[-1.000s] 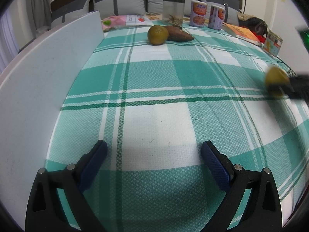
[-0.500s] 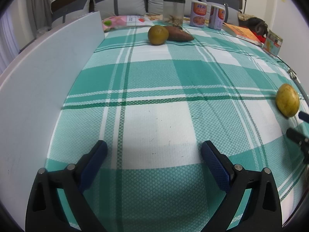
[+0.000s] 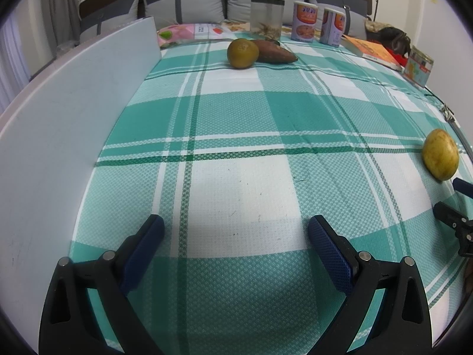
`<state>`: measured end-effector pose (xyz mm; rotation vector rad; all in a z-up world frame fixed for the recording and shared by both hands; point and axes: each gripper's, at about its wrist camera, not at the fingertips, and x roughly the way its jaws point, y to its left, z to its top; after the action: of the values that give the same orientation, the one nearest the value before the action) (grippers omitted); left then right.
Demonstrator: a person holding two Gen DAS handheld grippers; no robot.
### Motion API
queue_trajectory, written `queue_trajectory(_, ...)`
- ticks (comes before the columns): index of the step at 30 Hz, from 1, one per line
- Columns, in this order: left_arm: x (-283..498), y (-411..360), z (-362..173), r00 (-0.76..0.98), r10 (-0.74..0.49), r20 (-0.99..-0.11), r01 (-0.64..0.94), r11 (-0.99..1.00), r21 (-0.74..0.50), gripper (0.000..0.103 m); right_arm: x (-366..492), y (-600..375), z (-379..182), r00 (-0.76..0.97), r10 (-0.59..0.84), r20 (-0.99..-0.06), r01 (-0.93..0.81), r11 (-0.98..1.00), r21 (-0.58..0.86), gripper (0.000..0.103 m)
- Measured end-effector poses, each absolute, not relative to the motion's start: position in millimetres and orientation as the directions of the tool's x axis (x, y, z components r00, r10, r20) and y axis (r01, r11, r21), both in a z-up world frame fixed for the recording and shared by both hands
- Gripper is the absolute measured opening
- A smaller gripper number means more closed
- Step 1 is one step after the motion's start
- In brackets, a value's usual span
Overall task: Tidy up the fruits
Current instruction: 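Grasp the brown kiwi with the left tool while the right tool holds the pear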
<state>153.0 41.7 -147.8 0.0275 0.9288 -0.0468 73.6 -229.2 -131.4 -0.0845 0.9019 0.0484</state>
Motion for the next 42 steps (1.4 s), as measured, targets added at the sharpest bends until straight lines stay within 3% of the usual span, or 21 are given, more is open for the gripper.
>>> queue_trajectory(6, 182.6, 43.9, -138.4, 0.578, -0.116, -0.808, 0.101, 0.992, -0.070, 0.098, 73.8, -229.4, -131.2, 0.619, 0.007, -0.785, -0.078, 0.996, -0.053, 0.103)
queue_trajectory(9, 240.0, 46.7, -126.0, 0.578, -0.173, -0.798, 0.112, 0.985, -0.132, 0.098, 74.3, -229.9, -131.6, 0.618, 0.009, -0.786, -0.079, 0.996, -0.050, 0.103)
queue_trajectory(16, 356.8, 37.2, -120.5, 0.604, -0.103, -0.791, 0.092, 0.994, -0.059, 0.096, 74.0, -230.0, -131.9, 0.617, 0.009, -0.787, -0.079, 0.996, -0.050, 0.103)
queue_trajectory(20, 386.7, 33.1, -125.1, 0.614, -0.085, -0.785, 0.083, 0.996, -0.043, 0.095, 74.0, -230.0, -131.8, 0.617, 0.009, -0.787, -0.079, 0.996, -0.050, 0.103)
queue_trajectory(21, 390.3, 33.4, -126.7, 0.620, -0.089, -0.780, 0.083, 0.995, -0.048, 0.091, 74.0, -230.0, -131.8, 0.617, 0.009, -0.787, -0.078, 0.996, -0.050, 0.103)
queue_trajectory(22, 390.7, 33.1, -127.6, 0.624, -0.095, -0.775, 0.086, 0.995, -0.052, 0.065, 74.0, -230.3, -131.8, 0.617, 0.009, -0.787, -0.078, 0.996, -0.050, 0.103)
queue_trajectory(23, 391.1, 33.6, -128.8, 0.624, -0.108, -0.774, 0.093, 0.994, -0.063, 0.050, 74.0, -230.4, -131.9, 0.617, 0.009, -0.787, -0.078, 0.996, -0.050, 0.103)
queue_trajectory(29, 363.7, 38.9, -125.3, 0.632, -0.158, -0.759, 0.090, 0.987, -0.130, 0.050, 74.3, -230.4, -131.6, 0.616, 0.009, -0.787, -0.079, 0.996, -0.050, 0.103)
queue_trajectory(35, 264.9, 35.3, -96.6, 0.641, -0.250, -0.726, 0.191, 0.968, -0.165, 0.050, 74.2, -231.0, -131.5, 0.616, 0.009, -0.787, -0.078, 0.996, -0.050, 0.103)
queue_trajectory(42, 164.1, 25.0, -116.8, 0.530, -0.264, -0.806, 0.226, 0.960, -0.167, 0.050, 73.9, -231.1, -131.7, 0.617, 0.008, -0.787, -0.077, 0.996, -0.051, 0.103)
